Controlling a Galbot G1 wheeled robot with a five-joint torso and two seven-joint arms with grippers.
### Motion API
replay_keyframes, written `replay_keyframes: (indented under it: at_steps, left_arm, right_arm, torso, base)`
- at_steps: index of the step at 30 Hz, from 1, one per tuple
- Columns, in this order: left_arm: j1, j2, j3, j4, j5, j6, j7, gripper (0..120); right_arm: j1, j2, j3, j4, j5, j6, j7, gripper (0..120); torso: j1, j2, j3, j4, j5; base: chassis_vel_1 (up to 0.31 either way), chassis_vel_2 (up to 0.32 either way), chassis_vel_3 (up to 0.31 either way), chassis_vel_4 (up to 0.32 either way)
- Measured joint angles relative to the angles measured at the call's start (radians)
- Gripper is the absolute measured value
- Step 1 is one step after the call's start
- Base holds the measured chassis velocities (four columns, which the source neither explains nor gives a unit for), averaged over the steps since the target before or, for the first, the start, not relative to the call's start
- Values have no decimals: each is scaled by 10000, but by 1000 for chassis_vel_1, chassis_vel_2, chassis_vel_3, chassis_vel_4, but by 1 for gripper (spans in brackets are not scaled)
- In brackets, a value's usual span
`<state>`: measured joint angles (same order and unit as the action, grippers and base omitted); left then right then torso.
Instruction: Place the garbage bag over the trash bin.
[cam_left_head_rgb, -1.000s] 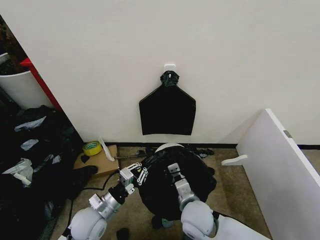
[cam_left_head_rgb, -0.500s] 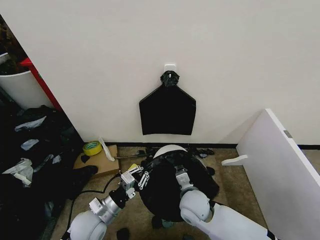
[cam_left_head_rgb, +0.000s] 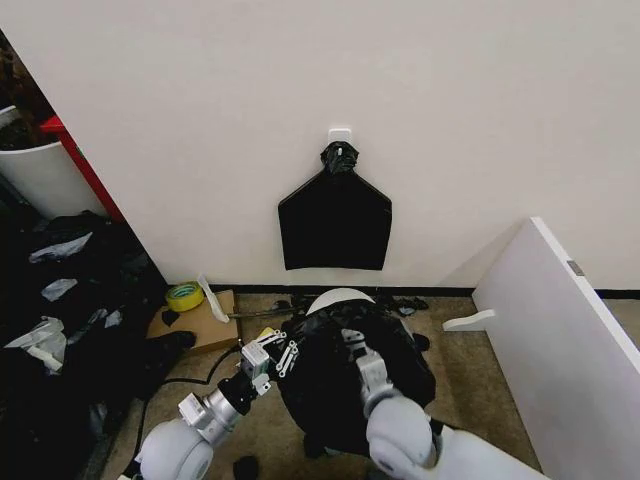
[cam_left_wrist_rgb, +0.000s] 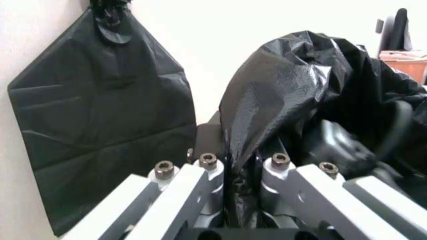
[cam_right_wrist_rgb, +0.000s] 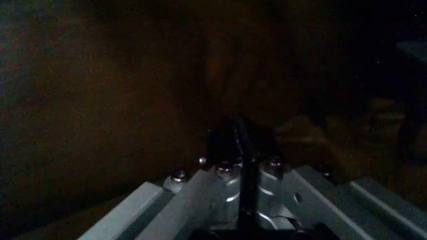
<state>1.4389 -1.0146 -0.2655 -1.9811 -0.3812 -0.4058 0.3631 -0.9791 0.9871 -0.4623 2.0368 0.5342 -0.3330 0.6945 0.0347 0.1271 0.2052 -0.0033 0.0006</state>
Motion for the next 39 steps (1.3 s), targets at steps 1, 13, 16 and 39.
replay_keyframes:
  at_steps: [1,13,16,39]
  left_arm:
    - [8,1,-16,-13,-6,0,-4,4]
    - [38,49,-148,-149,-78,5,-35,4]
    - [7,41,-149,-149,-104,16,-44,4]
    - [-104,-68,-49,-89,-85,35,-48,4]
  right_arm:
    - [-18,1,-91,34,54,-124,55,0]
    - [25,-35,-43,-388,-338,-1694,991,0]
    - [14,-92,79,-516,-1015,-1740,985,0]
    - [-16,182,-417,-37,724,-1929,1214,0]
  torso:
    - [0,0,0,0,0]
    - [0,0,0,0,1]
    - [0,0,0,0,1]
    - [0,0,0,0,0]
  base:
    - [0,0,0,0]
    - [0,0,0,0]
    - [0,0,0,0]
    - [0,0,0,0]
